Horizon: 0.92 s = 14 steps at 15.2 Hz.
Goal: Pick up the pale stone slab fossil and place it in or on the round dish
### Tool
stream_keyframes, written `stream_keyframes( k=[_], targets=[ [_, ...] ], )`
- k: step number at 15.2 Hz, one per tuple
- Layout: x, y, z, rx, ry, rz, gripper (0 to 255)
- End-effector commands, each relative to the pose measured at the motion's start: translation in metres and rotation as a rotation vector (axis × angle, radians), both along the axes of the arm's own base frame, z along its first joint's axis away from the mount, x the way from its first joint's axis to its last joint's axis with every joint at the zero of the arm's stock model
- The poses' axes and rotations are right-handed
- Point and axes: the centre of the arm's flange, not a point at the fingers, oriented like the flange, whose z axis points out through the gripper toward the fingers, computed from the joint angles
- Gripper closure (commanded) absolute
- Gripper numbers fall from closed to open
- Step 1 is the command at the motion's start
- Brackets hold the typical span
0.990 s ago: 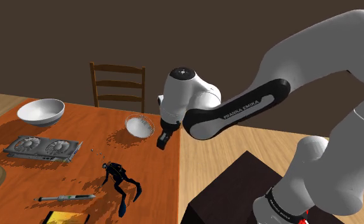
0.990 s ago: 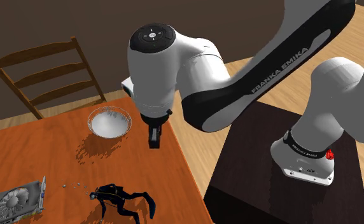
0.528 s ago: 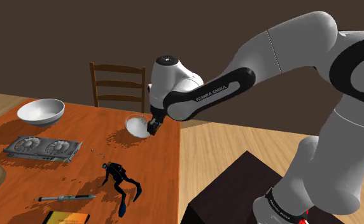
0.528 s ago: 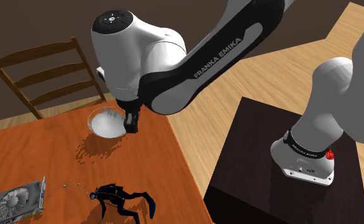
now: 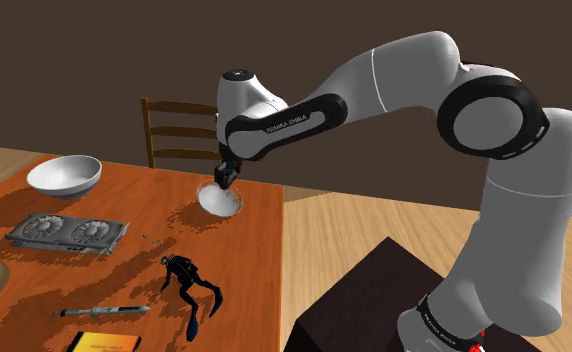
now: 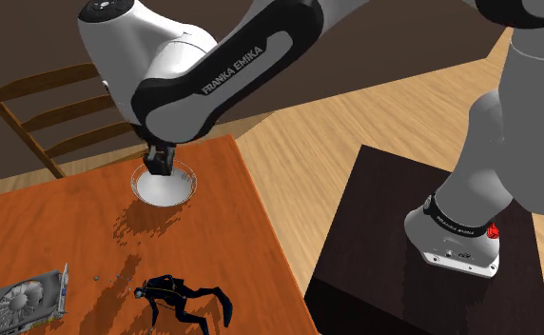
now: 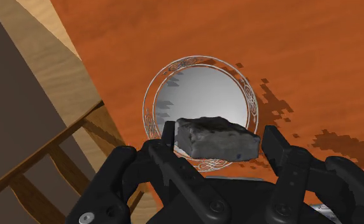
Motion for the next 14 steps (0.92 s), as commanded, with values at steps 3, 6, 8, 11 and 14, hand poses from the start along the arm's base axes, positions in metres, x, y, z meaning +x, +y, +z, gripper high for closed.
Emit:
stream_keyframes(
  k=[3,6,8,11,14],
  targets=[
    [0.05,-0.003,0.002,0.0,0.0,0.001,255],
    [0.05,-0.003,-0.014,0.0,0.0,0.001,255],
    [0.05,-0.003,-0.024,0.0,0.0,0.001,255],
    [0.05,-0.003,-0.04,0.0,0.0,0.001,255],
    [0.05,-0.003,-0.056,0.0,0.0,0.001,255]
  ],
)
